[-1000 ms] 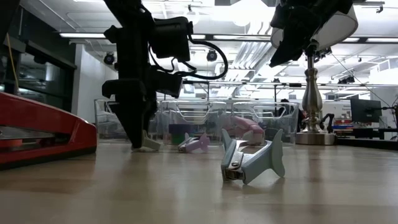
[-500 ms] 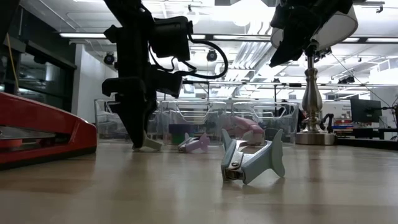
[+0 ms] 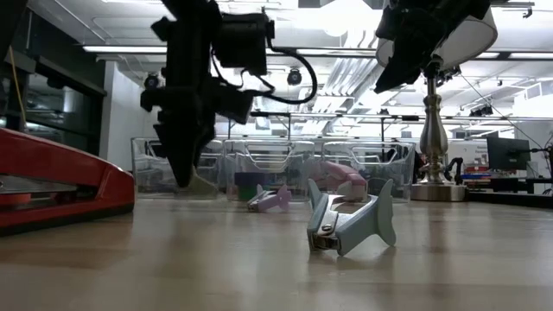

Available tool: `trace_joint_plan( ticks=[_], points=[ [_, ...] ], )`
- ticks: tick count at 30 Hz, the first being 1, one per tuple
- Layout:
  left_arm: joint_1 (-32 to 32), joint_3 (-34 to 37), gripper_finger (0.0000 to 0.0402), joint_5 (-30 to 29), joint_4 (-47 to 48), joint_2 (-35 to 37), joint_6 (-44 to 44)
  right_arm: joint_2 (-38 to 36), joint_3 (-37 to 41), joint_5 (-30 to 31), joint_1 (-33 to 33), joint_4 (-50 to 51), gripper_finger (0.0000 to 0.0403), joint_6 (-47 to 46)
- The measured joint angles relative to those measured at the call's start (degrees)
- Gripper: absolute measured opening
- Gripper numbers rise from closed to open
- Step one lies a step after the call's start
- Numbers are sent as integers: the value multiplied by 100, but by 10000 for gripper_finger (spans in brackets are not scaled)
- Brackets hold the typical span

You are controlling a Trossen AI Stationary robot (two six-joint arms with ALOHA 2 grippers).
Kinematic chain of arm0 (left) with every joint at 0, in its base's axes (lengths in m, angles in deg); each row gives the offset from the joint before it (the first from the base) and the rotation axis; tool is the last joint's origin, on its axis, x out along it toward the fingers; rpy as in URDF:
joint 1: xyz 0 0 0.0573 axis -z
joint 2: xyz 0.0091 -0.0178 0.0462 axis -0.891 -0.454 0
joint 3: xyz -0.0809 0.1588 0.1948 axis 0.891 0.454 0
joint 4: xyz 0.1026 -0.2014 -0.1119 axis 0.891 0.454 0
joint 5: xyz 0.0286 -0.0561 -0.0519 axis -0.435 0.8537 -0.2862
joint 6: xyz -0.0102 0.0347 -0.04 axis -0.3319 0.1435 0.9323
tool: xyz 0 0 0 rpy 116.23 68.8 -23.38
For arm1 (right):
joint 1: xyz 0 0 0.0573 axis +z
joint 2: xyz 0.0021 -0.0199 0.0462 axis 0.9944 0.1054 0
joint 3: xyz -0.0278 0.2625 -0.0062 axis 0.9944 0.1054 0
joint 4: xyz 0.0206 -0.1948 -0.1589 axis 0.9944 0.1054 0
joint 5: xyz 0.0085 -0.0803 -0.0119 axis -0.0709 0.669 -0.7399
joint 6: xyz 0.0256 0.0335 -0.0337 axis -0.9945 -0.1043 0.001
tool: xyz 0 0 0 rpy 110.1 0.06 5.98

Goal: Pick and place Stapler, Stapler remover, tape
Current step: Put the top gray staple remover into the left transparent bin

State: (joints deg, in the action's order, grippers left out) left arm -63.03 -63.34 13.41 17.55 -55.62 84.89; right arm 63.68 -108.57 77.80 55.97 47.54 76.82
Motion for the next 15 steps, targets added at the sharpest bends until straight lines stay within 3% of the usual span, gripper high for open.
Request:
trace_joint_plan(
  ticks=[7, 15],
  points=[
    [-8, -484, 102, -452, 1052, 62, 10, 0, 0, 0, 0, 0, 140, 40],
    [-475, -532, 103, -916, 1533, 661, 337, 0, 0, 2, -1, -4, 140, 44]
  ],
)
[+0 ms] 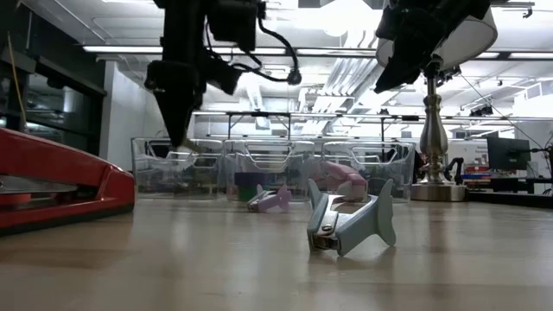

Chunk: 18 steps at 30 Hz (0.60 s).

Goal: Pick and place Stapler, Stapler remover, tape
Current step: Put the top gray staple remover into the left transparent bin

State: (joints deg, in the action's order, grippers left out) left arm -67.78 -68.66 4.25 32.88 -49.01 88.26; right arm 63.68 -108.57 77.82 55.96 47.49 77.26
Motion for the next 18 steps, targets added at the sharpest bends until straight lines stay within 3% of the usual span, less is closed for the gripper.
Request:
trace_joint_plan(
  ticks=[10, 13, 18],
  points=[
    [-932, -2, 103, -749, 87, 847, 14, 0, 0, 42, 2, -4, 140, 0],
    [-1266, -2, 103, -962, -44, 885, -9, 0, 0, 156, 1, -18, 140, 2],
    [-1830, -2, 103, -840, -511, 734, -65, -1, 0, 234, 2, -101, 140, 86]
  ],
)
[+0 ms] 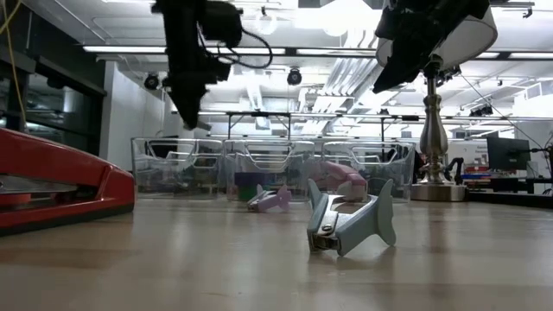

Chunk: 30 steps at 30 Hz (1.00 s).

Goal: Pick and place Stapler, Stapler remover, tape
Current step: Put the top gray staple remover into the left transparent bin

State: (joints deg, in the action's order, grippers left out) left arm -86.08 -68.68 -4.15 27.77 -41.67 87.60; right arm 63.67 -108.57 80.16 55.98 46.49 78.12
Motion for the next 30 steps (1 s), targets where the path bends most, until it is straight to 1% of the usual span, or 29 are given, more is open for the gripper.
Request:
trace_joint_plan(
  ticks=[6, 11, 16, 19, 26, 30],
  points=[
    [-519, 2, 104, 387, -248, -286, 28, 1, 0, 0, -2, -10, 140, -16],
    [-891, 4, 104, 539, -305, -642, 29, 1, 0, 0, -1, -11, 140, -21],
    [-1266, 4, 104, 1211, -262, -1068, 126, 1, 0, 0, 0, -11, 140, -38],
    [-1433, 4, 104, 1462, -180, -1259, 339, 1, 0, 0, -2, -10, 140, -39],
    [-1673, 4, 104, 1563, -92, -1578, 962, 1, 0, 17, 0, -11, 140, -36],
    [-1684, 3, 104, 1545, -92, -1674, 1244, -1, 0, 41, -2, -9, 140, -38]
  ],
)
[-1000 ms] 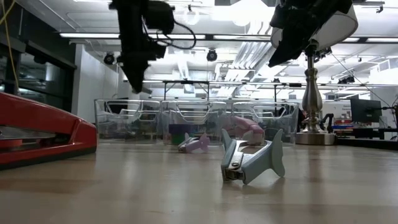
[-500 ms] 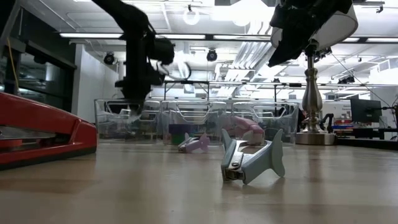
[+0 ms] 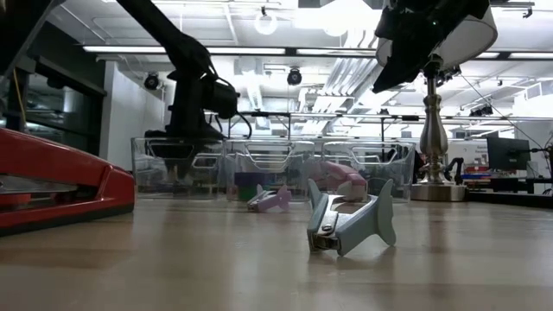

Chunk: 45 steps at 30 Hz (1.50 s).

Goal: Pick and place Stapler, Stapler remover, tape
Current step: Put the top gray staple remover into the left transparent bin, then put the violet staple remover into the left transparent bin

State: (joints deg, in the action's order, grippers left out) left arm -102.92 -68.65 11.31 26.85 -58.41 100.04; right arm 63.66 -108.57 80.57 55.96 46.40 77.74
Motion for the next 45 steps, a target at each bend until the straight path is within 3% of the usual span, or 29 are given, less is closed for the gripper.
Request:
trace_joint_plan(
  ticks=[15, 29, 45],
  points=[
    [17, 1, 108, -135, -4, -215, -473, 2, 0, 1, 0, 0, 140, 55],
    [17, 1, 196, -158, -9, -215, -549, 0, 0, 0, 0, 0, 140, 59],
    [17, -121, 199, -4, 366, -207, -681, 2, 0, 2, 1, 0, 140, 61]
  ],
)
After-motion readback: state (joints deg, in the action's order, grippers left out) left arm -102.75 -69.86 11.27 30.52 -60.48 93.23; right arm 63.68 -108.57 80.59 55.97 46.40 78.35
